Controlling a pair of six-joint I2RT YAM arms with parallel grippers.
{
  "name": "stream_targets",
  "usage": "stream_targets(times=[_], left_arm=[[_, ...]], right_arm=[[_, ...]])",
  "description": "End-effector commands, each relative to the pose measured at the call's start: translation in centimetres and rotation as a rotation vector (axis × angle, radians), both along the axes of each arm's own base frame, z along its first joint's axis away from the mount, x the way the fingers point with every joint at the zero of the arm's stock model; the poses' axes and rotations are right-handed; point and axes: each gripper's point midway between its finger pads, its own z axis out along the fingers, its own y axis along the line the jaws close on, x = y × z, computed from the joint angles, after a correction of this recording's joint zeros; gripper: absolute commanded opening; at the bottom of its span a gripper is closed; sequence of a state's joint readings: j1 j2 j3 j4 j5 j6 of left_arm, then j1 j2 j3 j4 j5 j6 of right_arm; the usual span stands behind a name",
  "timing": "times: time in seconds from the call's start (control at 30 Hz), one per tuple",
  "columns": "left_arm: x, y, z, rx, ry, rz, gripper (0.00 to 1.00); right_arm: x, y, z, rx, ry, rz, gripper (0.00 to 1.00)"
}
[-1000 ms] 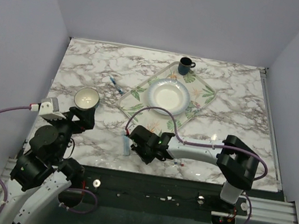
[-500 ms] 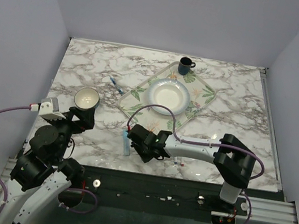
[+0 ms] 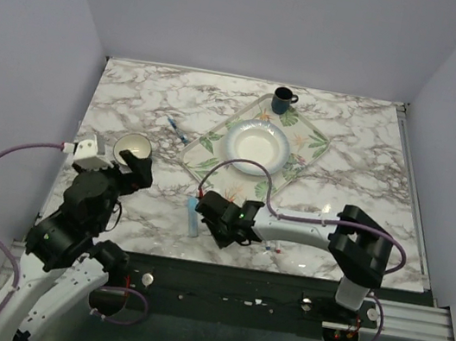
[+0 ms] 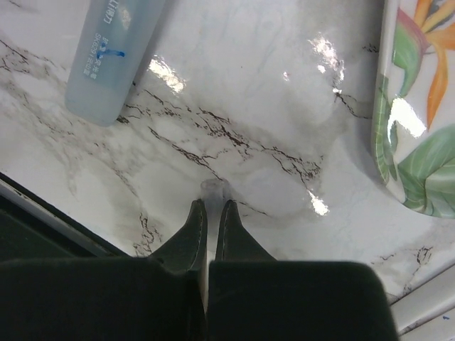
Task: Insert the pens into the pen caps
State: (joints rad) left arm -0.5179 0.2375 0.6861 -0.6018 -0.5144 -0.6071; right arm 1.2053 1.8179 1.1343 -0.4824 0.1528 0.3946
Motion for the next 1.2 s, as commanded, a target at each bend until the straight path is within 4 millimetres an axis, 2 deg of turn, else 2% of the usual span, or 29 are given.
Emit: stream_targets(times=[0.0,0.03,0.07,0.13,0.17,0.2,0.23,0.27,0.3,0.33,0.37,0.4,0.43,0.47,0.5,0.53,0.57,0.6,0.63,0.67,0.7,0.73,0.83,1.03,1.17], left_arm=[[2.5,-2.0,0.1,0.025,0.177,0.000,0.99],[3.8,-3.1,0.4,0.050,0.226,-0.020,0.99],[4.5,-3.7,0.4,0.064,0.249,-0.036,0.99],[6.7,-5.2,1.1,0.110,0.282,-0.062,0.99],[7.5,-5.2,1.4,0.118,0.283,-0.042,0.96],[8.2,-5.0,1.6,0.113,0.291,-0.002,0.94],[9.7,-5.0,2.2,0.056,0.299,0.076,0.90],[10.6,-3.9,2.7,0.041,0.292,0.172,0.84],[10.9,-3.5,2.6,0.031,0.315,0.221,0.83],[12.6,-3.8,3.4,-0.018,0.322,0.264,0.83],[13.4,-4.3,3.5,-0.028,0.343,0.253,0.85],[13.9,-4.4,3.2,-0.017,0.381,0.255,0.85],[15.5,-5.2,3.4,-0.014,0.407,0.256,0.85],[16.4,-5.1,3.1,-0.028,0.431,0.277,0.83],[16.9,-5.2,2.5,-0.020,0.464,0.277,0.83],[18.5,-5.7,1.6,-0.008,0.491,0.283,0.81],[19.3,-5.2,1.0,0.008,0.502,0.301,0.76],[20.4,-5.1,0.5,0.011,0.495,0.314,0.75],[21.6,-5.1,-1.7,0.031,0.538,0.329,0.75],[22.2,-4.9,-2.7,0.027,0.558,0.338,0.75],[23.1,-3.7,-3.9,-0.015,0.587,0.370,0.74],[23.9,-4.4,-6.5,-0.051,0.664,0.335,0.74],[25.9,-4.1,-10.6,-0.107,0.771,0.335,0.69],[29.8,-4.1,-14.5,-0.054,0.804,0.360,0.68],[30.7,-4.9,-17.0,-0.071,0.867,0.363,0.62]], right_arm=[[-0.1,-3.4,-0.3,-0.064,-0.037,-0.090,0.01],[0.1,-3.3,0.5,-0.041,-0.053,-0.103,0.01],[0.5,-3.2,2.6,0.010,-0.086,-0.117,0.01],[0.8,-3.3,4.5,0.057,-0.118,-0.135,0.01],[1.1,-3.4,5.5,0.081,-0.141,-0.144,0.01],[1.2,-3.3,7.5,0.140,-0.160,-0.151,0.01],[1.3,-3.4,8.4,0.164,-0.173,-0.155,0.01],[1.5,-3.7,9.0,0.178,-0.189,-0.164,0.01],[1.5,-3.6,10.7,0.233,-0.206,-0.165,0.01],[1.4,-3.7,11.4,0.254,-0.213,-0.165,0.01],[1.3,-3.9,11.9,0.276,-0.219,-0.163,0.01],[1.3,-3.8,12.5,0.305,-0.223,-0.162,0.01],[1.3,-4.0,13.7,0.344,-0.237,-0.166,0.01],[1.1,-4.0,14.1,0.364,-0.237,-0.165,0.01],[1.1,-4.2,14.3,0.380,-0.242,-0.164,0.01],[1.0,-4.3,14.8,0.399,-0.247,-0.165,0.01],[0.9,-4.4,15.6,0.431,-0.257,-0.160,0.01],[0.9,-4.5,15.7,0.447,-0.262,-0.157,0.01],[0.9,-4.7,16.0,0.459,-0.270,-0.159,0.01],[0.8,-4.9,16.6,0.481,-0.279,-0.155,0.01],[0.8,-4.9,16.9,0.492,-0.286,-0.153,0.01],[0.8,-5.1,16.8,0.491,-0.289,-0.155,0.01],[0.8,-5.7,16.9,0.502,-0.299,-0.167,0.01],[0.9,-6.1,16.9,0.513,-0.310,-0.186,0.01],[1.4,-6.0,16.8,0.487,-0.325,-0.187,0.01]])
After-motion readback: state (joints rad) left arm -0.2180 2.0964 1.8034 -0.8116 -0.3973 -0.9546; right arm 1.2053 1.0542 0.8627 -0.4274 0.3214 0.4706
